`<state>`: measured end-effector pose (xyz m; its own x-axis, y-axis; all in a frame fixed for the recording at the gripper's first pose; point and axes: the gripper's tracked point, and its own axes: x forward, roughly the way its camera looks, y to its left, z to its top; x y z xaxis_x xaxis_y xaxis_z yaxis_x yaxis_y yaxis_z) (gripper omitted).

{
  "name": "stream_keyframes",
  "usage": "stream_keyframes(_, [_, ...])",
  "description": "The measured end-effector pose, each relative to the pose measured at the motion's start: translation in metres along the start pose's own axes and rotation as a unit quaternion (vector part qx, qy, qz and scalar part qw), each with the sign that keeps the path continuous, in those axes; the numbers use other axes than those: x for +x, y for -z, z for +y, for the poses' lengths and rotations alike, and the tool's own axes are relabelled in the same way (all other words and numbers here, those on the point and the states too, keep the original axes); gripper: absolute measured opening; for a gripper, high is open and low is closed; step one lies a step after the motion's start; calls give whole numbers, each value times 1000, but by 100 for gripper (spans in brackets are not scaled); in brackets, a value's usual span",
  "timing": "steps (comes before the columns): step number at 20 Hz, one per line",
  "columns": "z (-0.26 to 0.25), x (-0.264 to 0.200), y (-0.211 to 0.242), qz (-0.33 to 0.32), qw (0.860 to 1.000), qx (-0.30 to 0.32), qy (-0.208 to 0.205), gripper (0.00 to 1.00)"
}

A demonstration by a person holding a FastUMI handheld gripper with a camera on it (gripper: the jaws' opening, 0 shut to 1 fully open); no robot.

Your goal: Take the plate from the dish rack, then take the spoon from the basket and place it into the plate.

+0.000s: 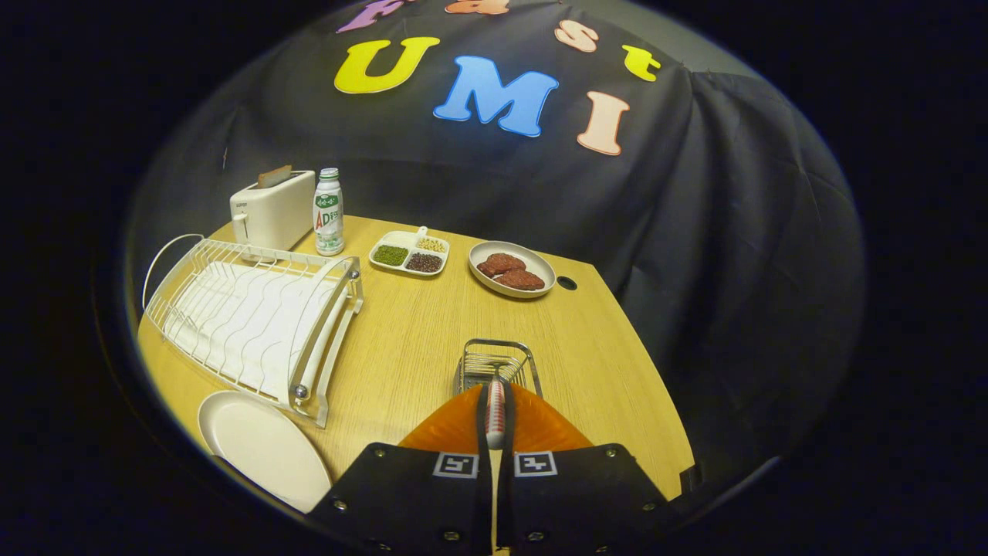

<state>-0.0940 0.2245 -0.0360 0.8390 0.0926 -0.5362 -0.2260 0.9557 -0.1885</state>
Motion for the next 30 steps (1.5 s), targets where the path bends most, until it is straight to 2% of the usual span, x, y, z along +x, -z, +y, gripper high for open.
stream_keyframes(13, [23,-56,-52,-55,998,-25,10,3])
stream_keyframes(23, [61,-90,-73,-92,994,-47,-26,3])
stream_keyframes(30, [102,-126,-69,-114,988,-69,-75,3])
